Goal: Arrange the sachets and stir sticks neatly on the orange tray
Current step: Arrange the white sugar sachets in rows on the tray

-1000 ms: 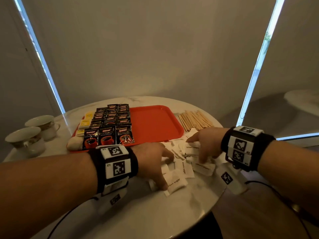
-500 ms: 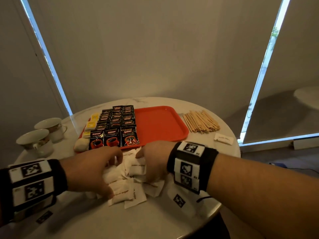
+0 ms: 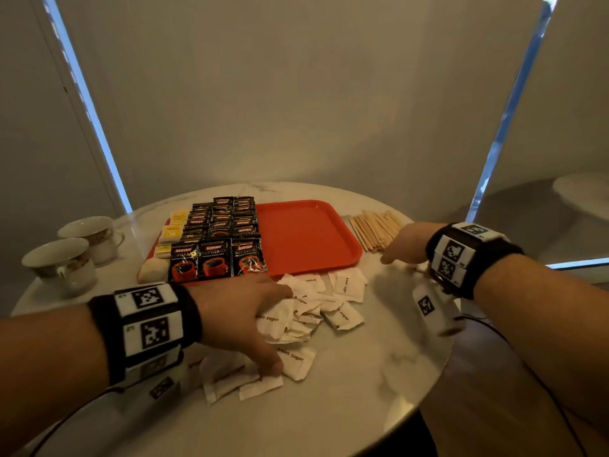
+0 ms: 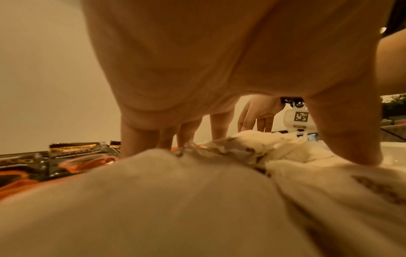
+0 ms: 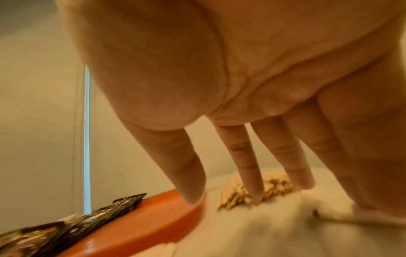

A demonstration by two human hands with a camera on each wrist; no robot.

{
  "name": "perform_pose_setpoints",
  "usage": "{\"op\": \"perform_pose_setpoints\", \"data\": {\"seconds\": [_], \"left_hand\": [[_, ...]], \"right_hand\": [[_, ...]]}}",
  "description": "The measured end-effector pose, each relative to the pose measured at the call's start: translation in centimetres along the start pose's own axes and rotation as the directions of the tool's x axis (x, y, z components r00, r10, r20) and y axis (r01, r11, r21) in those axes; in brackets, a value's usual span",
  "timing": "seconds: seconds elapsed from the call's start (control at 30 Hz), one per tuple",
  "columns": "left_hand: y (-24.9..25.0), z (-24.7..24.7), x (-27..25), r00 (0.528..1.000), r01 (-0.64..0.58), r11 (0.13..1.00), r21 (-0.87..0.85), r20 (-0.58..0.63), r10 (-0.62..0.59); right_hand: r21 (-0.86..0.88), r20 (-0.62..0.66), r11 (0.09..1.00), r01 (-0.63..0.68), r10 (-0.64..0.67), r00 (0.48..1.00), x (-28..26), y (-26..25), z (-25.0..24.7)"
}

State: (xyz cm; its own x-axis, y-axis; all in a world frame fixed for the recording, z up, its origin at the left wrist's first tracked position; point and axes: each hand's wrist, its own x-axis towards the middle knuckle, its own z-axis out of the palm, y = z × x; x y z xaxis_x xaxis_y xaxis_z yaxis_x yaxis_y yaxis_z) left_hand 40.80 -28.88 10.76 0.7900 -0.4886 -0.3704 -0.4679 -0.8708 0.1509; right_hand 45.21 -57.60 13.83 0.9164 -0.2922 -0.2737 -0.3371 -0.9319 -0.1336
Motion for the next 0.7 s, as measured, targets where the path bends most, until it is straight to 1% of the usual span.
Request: {"op": "perform_pose_setpoints", "data": {"seconds": [0.07,0.13,0.23,0.3,0.37,0.43,0.5,0.57,0.63,0.7], "left_hand": [[0.3,0.2,0.0,1.000,-0.010,1.000,0.011,0.008,0.010],[0.3,0.3,-0.1,1.000,-0.023,1.000,0.010,-0.012,0.023],[0.3,0.4,-0.6,0.999,-0.028,1.000,0.000,-0.032,0.028],[0.0,0.7,-1.1,0.999,-0.030,0.999,-0.019,-0.033,0.029],[-0.6,1.0,-1.6,0.999,-0.032,0.999,-0.035,-0.031,0.031],[-1.2,1.1,-2.2,0.999,-0.027,0.997,-0.079,-0.041,0.024],[-1.6,0.9,-2.5,0.996,-0.033,0.991,-0.131,-0.081,0.022],[-1.7,0.6,-2.4,0.994,-0.023,0.986,-0.166,-0.111,0.005],[-1.6,0.5,-2.1,0.997,-0.010,0.982,-0.191,-0.081,-0.005],[-1.3,0.8,-2.0,1.000,-0.008,0.986,-0.164,-0.015,0.005]], "right_hand": [[0.016,0.025,1.000,0.023,-0.023,0.999,-0.7,-0.7,1.2],[-0.021,0.023,0.994,0.110,-0.109,0.994,-1.7,-1.8,2.1],[-0.080,0.075,0.960,0.270,-0.264,0.962,-4.2,-3.9,3.3],[-0.123,0.122,0.928,0.352,-0.338,0.933,-5.3,-5.2,3.6],[-0.114,0.155,0.913,0.392,-0.374,0.914,-6.1,-6.0,3.2],[-0.086,0.146,0.904,0.418,-0.403,0.903,-6.1,-6.6,2.4],[-0.086,0.151,0.887,0.453,-0.438,0.886,-5.8,-7.3,2.1],[-0.095,0.195,0.867,0.489,-0.466,0.863,-5.6,-8.4,2.5],[-0.156,0.231,0.841,0.518,-0.479,0.847,-5.6,-9.6,3.2],[-0.254,0.242,0.805,0.537,-0.485,0.841,-5.7,-10.5,4.0]]}}
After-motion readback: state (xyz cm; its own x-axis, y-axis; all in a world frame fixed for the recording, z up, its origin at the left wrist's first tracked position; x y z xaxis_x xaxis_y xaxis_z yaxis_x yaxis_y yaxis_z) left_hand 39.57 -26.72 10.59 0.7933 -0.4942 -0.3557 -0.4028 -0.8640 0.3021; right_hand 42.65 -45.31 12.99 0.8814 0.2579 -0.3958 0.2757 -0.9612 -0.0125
